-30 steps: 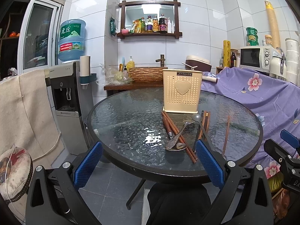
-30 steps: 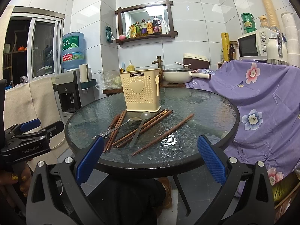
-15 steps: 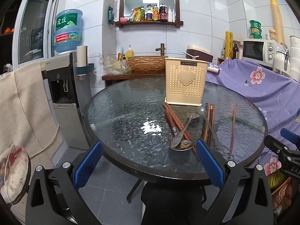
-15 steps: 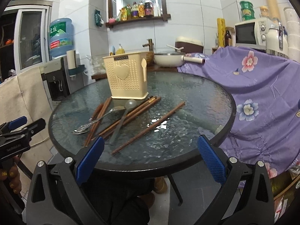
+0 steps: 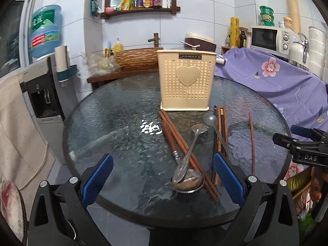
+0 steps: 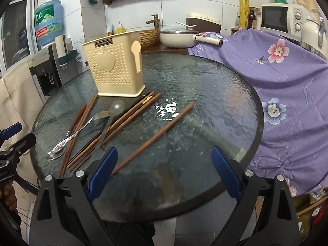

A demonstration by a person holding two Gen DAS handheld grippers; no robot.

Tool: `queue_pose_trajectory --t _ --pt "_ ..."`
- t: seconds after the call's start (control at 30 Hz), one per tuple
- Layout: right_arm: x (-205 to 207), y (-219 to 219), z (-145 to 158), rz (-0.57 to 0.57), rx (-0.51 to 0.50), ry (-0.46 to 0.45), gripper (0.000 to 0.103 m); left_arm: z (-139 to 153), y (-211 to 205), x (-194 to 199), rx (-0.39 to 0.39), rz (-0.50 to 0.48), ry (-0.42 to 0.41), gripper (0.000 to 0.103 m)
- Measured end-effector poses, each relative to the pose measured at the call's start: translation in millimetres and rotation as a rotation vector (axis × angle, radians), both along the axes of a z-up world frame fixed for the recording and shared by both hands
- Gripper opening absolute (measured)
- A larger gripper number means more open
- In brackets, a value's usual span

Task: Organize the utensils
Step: 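Move the right gripper down onto a single brown chopstick and close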

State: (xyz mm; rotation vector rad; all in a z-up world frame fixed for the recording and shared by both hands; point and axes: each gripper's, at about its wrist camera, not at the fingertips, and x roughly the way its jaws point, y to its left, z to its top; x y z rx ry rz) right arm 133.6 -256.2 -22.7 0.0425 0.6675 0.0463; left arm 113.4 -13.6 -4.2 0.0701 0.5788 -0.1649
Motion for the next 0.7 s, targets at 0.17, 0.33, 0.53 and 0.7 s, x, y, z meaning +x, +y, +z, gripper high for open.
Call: queue_pose_trajectory --t 0.17,0.33,0.53,0.7 --pt "37 -7 -6 -0.017 0.0 0.095 0.077 1 -6 24 -0.019 -0.046 0.033 0.091" --pt "67 -12 -11 -0.056 0.025 0.163 0.063 3 -9 38 -0.038 -0.055 0.042 0.091" --pt "99 -6 -15 -0.092 0.016 0.23 0.045 1 -14 48 -0.022 -0.066 0.048 0.091" --pt "114 -1 -25 -0.098 -0.005 0.279 0.038 -1 -15 57 -0.022 -0.071 0.061 0.091"
